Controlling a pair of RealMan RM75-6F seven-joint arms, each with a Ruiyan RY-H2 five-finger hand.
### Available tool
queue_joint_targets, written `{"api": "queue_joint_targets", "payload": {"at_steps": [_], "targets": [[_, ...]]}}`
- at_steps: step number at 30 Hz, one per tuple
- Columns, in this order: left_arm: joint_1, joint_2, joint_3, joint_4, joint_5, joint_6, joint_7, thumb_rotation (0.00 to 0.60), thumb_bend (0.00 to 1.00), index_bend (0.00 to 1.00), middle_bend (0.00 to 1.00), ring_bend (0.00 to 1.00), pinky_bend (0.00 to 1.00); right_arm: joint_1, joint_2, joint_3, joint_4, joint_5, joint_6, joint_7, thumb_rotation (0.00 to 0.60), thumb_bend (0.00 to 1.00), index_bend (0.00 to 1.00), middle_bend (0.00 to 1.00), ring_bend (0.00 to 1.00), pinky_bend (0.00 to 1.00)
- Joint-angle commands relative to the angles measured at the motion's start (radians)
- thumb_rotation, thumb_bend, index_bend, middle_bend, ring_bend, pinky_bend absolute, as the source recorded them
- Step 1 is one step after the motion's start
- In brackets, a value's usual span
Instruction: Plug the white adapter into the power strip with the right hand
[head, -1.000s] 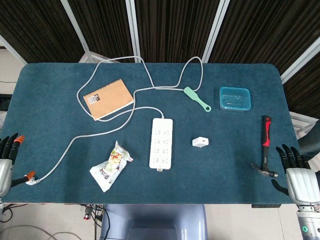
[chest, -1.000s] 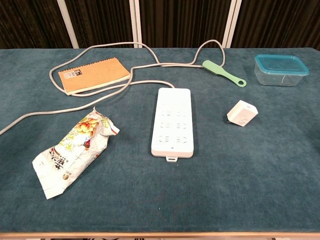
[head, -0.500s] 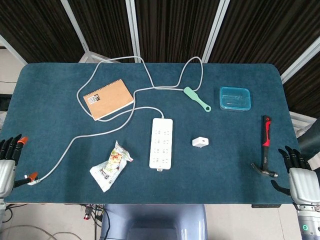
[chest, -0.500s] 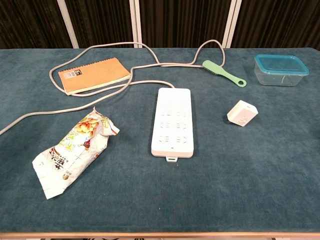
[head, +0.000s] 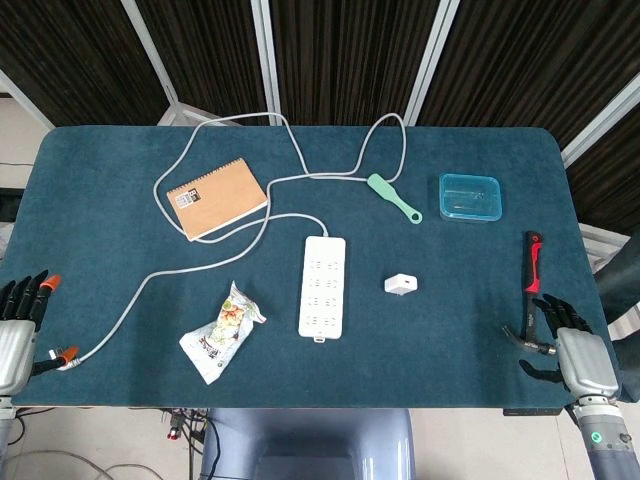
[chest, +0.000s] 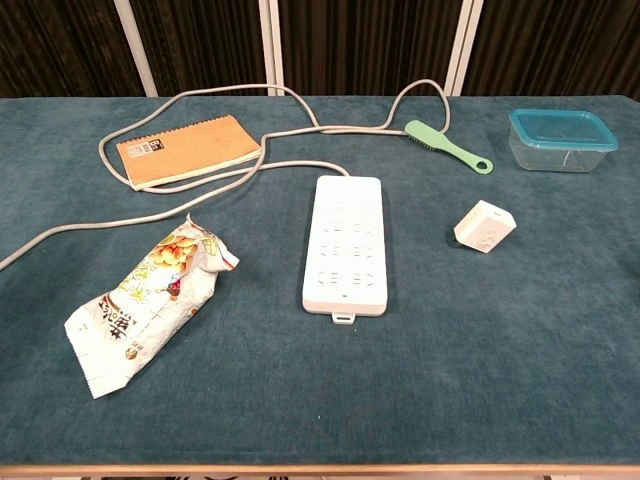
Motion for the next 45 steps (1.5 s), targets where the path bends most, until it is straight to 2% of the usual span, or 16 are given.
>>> {"api": "queue_joint_targets", "payload": {"at_steps": [1,6,15,25,35,45], "targets": [[0.001,0.0,0.0,-0.001,0.001,0.003,0.0,0.6,0.07,0.08,0.0,0.0,0.0,0.131,0.079,0.07,-0.057,0.166,-0.221,0.038,0.6,0.26,0.13,0.1,0.08,0.17],[0.002,-0.002,-0.001,-0.003,-0.005,0.003,0.002,0.6,0.07,0.08,0.0,0.0,0.0,0.23,0.07,0.115,-0.043,0.298,-0.319,-0.01,0.6,0.26,0.13,0.1,0.08,0.17],[0.003,-0.004,-0.007,-0.016,-0.034,-0.007,0.013,0.6,0.07,0.08,0.0,0.0,0.0,0.366,-0.017,0.142,0.001,0.455,-0.392,-0.085,0.6,0.26,0.13,0.1,0.08,0.14],[0.004,-0.008,-0.016,0.003,-0.016,0.018,-0.014,0.6,0.07,0.08,0.0,0.0,0.0,0.429,-0.153,0.143,0.092,0.458,-0.392,-0.078,0.6,0.25,0.14,0.11,0.08,0.12],[0.001,-0.012,-0.017,0.023,-0.007,0.019,-0.015,0.6,0.07,0.08,0.0,0.0,0.0,0.467,-0.268,0.14,0.185,0.456,-0.344,-0.101,0.6,0.25,0.21,0.2,0.1,0.12],[0.001,-0.017,-0.02,0.023,-0.015,0.018,-0.009,0.6,0.07,0.08,0.0,0.0,0.0,0.506,-0.372,0.137,0.245,0.502,-0.305,-0.157,0.6,0.25,0.29,0.27,0.14,0.12]]}}
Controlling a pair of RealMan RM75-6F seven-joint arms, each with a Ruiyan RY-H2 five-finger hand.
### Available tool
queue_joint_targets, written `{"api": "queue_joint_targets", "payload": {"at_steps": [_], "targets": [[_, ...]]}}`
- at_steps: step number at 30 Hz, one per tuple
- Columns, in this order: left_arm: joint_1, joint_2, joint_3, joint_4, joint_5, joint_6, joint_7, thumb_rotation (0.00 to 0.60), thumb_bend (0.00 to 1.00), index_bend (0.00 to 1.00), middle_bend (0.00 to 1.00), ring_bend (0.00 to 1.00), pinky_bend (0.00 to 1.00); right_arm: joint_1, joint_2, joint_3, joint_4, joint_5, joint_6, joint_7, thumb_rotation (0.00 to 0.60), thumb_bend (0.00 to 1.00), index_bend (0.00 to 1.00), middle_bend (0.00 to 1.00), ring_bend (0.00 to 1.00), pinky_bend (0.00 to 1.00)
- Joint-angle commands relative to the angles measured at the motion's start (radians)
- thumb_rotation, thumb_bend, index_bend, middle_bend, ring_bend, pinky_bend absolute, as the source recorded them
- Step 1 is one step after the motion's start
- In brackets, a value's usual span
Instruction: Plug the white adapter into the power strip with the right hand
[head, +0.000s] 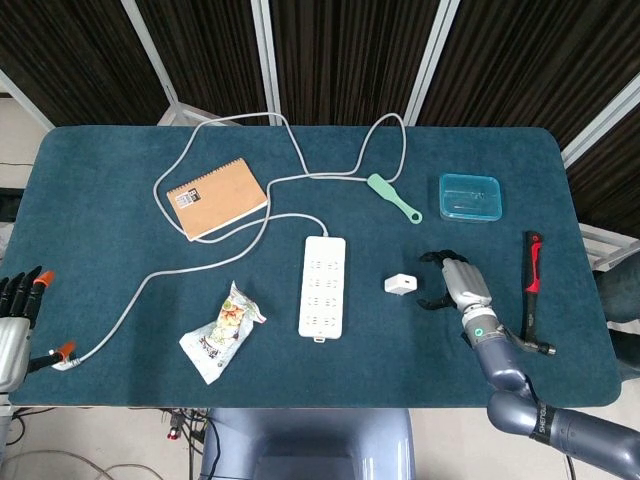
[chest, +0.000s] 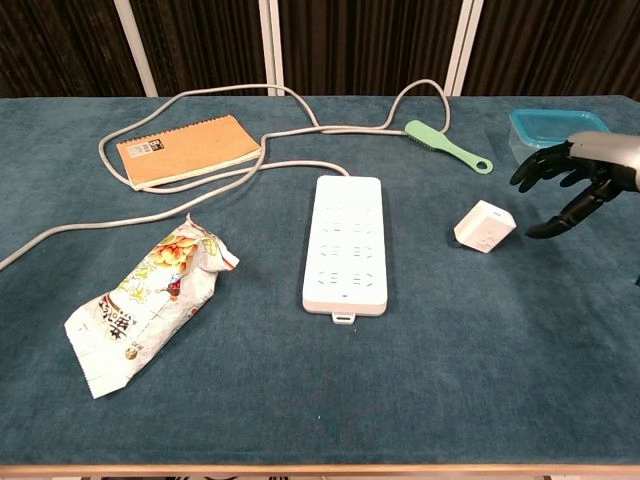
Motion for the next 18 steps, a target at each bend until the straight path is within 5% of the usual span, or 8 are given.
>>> {"api": "queue_joint_targets", "payload": {"at_steps": [1,18], "targets": [[0.0,0.0,-0.002,0.0,-0.003,0.0,-0.001,0.6,0.07,0.08,0.0,0.0,0.0,0.013,-0.032,-0.002,0.02,0.017,0.014,-0.021,0.6,0.25,0.3,0.28,0.14,0.12],[0.003,-0.008,-0.018,-0.007,-0.038,0.003,0.001,0.6,0.07,0.08,0.0,0.0,0.0,0.04,-0.152,0.021,0.106,0.033,0.055,-0.041,0.6,0.26,0.43,0.38,0.23,0.12]]}}
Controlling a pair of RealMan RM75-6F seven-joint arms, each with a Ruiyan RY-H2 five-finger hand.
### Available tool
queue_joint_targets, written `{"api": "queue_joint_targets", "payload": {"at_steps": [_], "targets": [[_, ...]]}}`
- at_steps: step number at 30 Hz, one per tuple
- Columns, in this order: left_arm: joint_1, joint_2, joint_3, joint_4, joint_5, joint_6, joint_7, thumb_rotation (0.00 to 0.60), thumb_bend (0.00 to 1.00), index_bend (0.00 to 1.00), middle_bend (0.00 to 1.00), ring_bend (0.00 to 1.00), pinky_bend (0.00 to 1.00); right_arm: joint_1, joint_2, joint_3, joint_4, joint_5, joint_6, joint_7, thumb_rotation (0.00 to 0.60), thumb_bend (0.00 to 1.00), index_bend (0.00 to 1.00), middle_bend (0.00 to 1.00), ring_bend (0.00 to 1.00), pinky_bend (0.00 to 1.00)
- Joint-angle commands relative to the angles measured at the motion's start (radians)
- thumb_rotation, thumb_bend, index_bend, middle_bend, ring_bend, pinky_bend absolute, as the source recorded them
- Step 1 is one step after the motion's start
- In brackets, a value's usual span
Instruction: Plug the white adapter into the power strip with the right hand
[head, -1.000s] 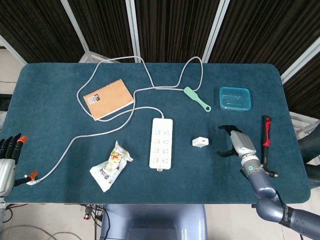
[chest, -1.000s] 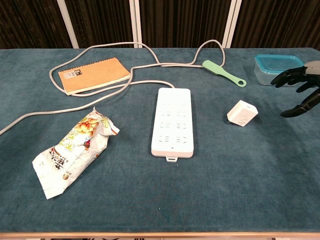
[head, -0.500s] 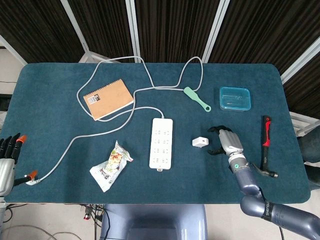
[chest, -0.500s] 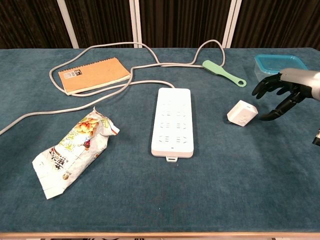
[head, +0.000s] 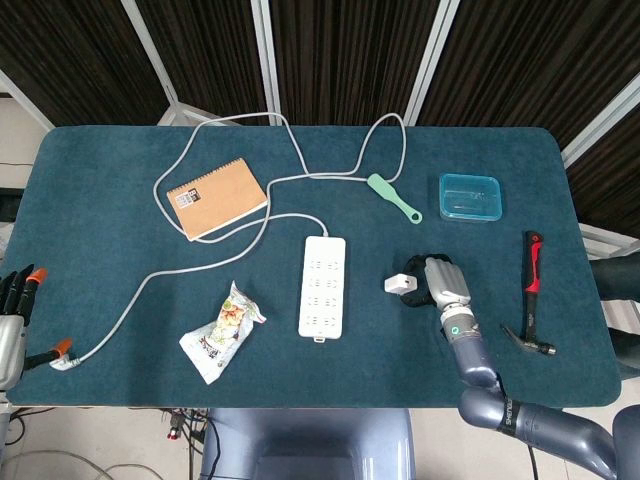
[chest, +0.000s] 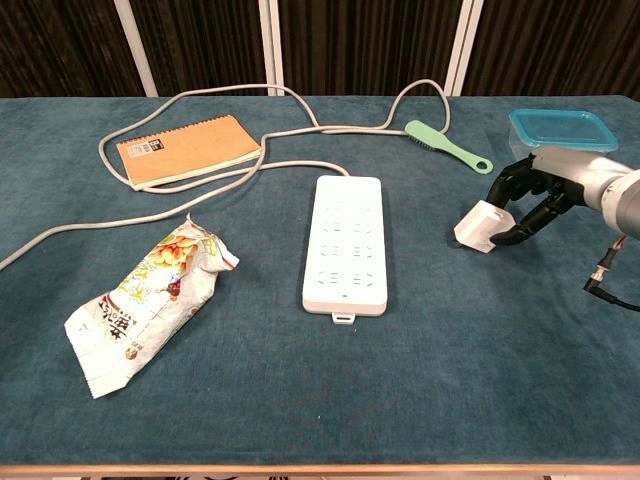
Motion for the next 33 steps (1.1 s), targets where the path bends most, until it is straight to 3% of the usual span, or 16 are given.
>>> {"api": "queue_joint_targets", "payload": {"at_steps": [1,10,25,33], "targets": [[0.0,-0.002,-0.001,0.0,-0.003,-0.001,0.001,0.6,0.07,0.08,0.0,0.0,0.0,0.004,-0.007,0.003,0.006,-0.003,-0.001,-0.001,0.6,0.26,0.44,0.38,0.23,0.12],[-0.002,-0.005,-0.001,0.0,-0.006,-0.004,0.01,0.6,0.07,0.08,0.0,0.0,0.0,0.015,-0.021,0.008,0.028,-0.004,-0.013,-0.014,0.6,0.26,0.45,0.38,0.23,0.12],[-0.003,-0.006,0.0,0.0,-0.008,-0.008,0.015,0.6,0.07,0.08,0.0,0.0,0.0,0.022,-0.035,0.013,0.062,-0.003,-0.037,-0.015,0.6,0.35,0.47,0.41,0.24,0.12],[-0.005,-0.004,0.003,-0.003,-0.007,-0.014,0.012,0.6,0.07,0.08,0.0,0.0,0.0,0.017,-0.036,0.017,0.064,-0.022,-0.047,0.013,0.6,0.35,0.57,0.49,0.28,0.12]]}}
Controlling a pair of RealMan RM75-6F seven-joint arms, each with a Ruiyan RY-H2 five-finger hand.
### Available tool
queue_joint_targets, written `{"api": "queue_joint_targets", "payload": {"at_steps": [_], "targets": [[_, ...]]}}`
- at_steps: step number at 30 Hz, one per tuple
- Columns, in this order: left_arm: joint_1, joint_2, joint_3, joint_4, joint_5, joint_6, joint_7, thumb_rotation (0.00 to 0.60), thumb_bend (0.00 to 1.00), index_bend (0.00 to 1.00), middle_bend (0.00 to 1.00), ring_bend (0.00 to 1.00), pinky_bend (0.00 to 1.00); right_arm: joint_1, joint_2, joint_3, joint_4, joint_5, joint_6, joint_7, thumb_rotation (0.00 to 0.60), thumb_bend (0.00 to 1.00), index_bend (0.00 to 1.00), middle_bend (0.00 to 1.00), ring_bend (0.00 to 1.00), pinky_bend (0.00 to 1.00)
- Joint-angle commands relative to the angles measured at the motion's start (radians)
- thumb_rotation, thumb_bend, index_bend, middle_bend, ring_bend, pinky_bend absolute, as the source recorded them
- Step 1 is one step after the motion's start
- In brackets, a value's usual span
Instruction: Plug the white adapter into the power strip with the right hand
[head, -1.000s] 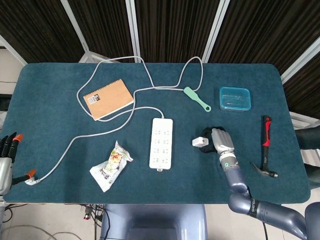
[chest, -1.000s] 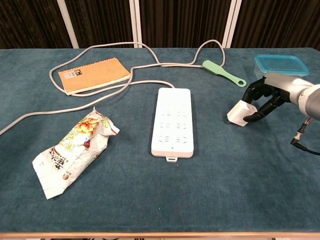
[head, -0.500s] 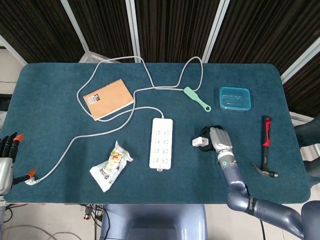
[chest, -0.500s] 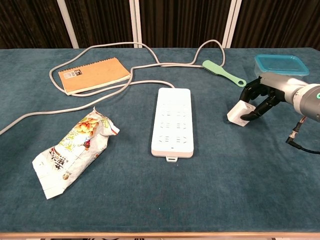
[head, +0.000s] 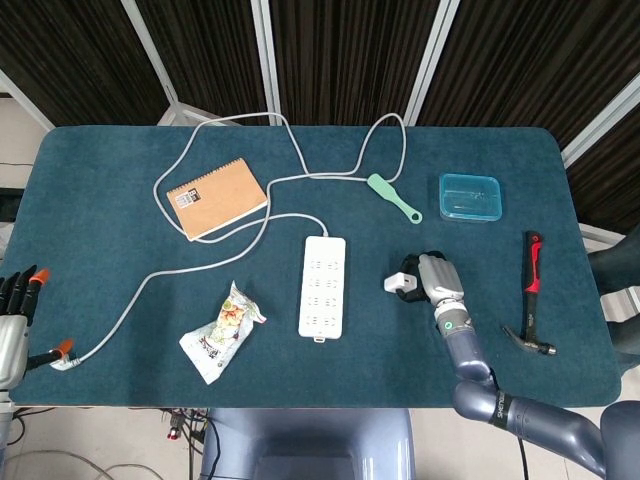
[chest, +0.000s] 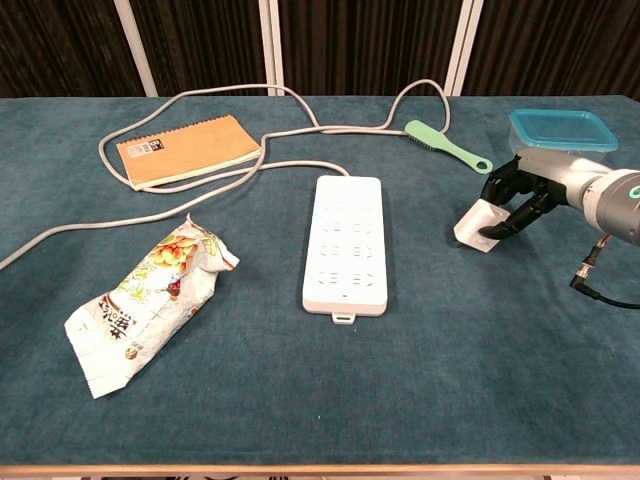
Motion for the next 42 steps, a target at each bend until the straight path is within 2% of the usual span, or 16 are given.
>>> {"api": "queue_joint_targets", "payload": {"at_steps": [1,7,17,24,30,35,42], "targets": [[0.0,0.0,0.0,0.0,-0.001,-0.001,0.0,0.6,0.07,0.08,0.0,0.0,0.0,-0.003,-0.001,0.002,0.003,-0.016,-0.003,0.015,0.6,0.35,0.59,0.5,0.29,0.12],[-0.001,0.002,0.002,-0.003,-0.003,-0.005,0.003,0.6,0.07,0.08,0.0,0.0,0.0,-0.008,-0.003,0.0,0.005,-0.031,-0.009,0.032,0.6,0.37,0.63,0.54,0.32,0.12],[0.0,0.008,0.001,-0.007,-0.007,-0.006,-0.002,0.6,0.07,0.08,0.0,0.0,0.0,-0.001,0.022,0.006,-0.01,-0.068,-0.017,0.037,0.6,0.47,0.66,0.56,0.34,0.12],[-0.002,0.008,0.002,-0.007,-0.008,-0.01,-0.002,0.6,0.07,0.08,0.0,0.0,0.0,0.046,0.114,-0.005,-0.079,-0.15,-0.069,-0.02,0.6,0.48,0.67,0.56,0.34,0.12],[0.004,0.001,-0.01,0.0,-0.016,0.014,0.017,0.6,0.07,0.08,0.0,0.0,0.0,0.115,0.199,-0.031,-0.145,-0.146,-0.158,-0.127,0.6,0.48,0.68,0.56,0.35,0.12],[0.012,-0.031,-0.039,0.029,-0.036,0.066,0.075,0.6,0.07,0.09,0.0,0.0,0.0,0.182,0.207,-0.053,-0.186,-0.036,-0.14,-0.274,0.6,0.48,0.69,0.57,0.37,0.12],[0.011,-0.04,-0.046,0.027,-0.063,0.058,0.087,0.6,0.07,0.09,0.0,0.0,0.0,0.273,0.126,-0.035,-0.217,0.184,0.05,-0.476,0.6,0.48,0.7,0.57,0.37,0.12]]}}
